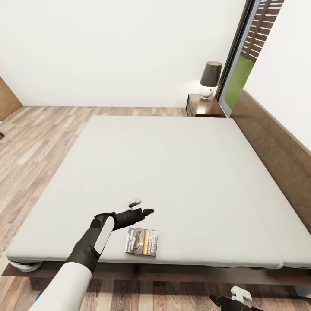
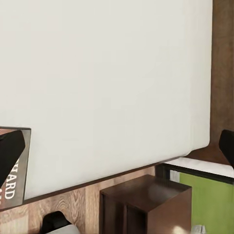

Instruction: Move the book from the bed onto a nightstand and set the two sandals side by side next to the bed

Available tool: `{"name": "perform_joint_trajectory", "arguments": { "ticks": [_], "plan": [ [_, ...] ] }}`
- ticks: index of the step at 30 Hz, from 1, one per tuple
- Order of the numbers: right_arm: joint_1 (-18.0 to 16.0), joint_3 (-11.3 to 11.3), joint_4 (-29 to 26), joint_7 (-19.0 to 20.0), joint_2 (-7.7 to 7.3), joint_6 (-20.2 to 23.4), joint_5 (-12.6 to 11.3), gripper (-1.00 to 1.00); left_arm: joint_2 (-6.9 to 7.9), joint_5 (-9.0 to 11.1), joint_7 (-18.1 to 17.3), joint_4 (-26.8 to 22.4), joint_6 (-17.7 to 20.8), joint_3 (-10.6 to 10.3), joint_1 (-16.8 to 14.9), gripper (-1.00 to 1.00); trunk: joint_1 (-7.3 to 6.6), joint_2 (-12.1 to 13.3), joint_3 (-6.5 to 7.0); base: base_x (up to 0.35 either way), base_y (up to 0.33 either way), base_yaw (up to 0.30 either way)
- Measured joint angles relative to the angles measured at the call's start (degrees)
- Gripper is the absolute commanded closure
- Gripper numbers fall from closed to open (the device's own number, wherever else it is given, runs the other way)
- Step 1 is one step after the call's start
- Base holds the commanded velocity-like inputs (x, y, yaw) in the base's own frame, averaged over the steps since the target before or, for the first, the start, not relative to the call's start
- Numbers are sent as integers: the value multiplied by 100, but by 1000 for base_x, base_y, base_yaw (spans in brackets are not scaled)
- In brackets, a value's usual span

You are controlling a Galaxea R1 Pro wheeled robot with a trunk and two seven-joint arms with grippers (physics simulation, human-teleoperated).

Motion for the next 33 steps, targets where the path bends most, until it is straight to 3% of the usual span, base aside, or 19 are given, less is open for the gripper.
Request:
{"name": "perform_joint_trajectory", "arguments": {
  "ticks": [23, 26, 29, 33],
  "plan": [
    [-1, 35, -33, 64, -2, 8, 18, -100, -5, -3, 8, 0, 0, -5, 0, -100, 506, -924, -414, 0, 0, 0],
    [-1, 164, -52, 390, -1, 9, 93, -100, -5, -4, 8, 0, 0, -6, 0, -100, 572, -1044, -468, 0, 0, 0],
    [0, 518, -58, 923, -3, 10, 247, -100, -5, -4, 8, 0, 0, -8, 0, -100, 638, -1165, -522, 0, 0, 0],
    [-3, 691, -43, 1122, -3, 10, 309, -100, -5, -4, 8, 0, 0, -9, 0, -100, 726, -1326, -594, 0, 0, 0]
  ]
}}
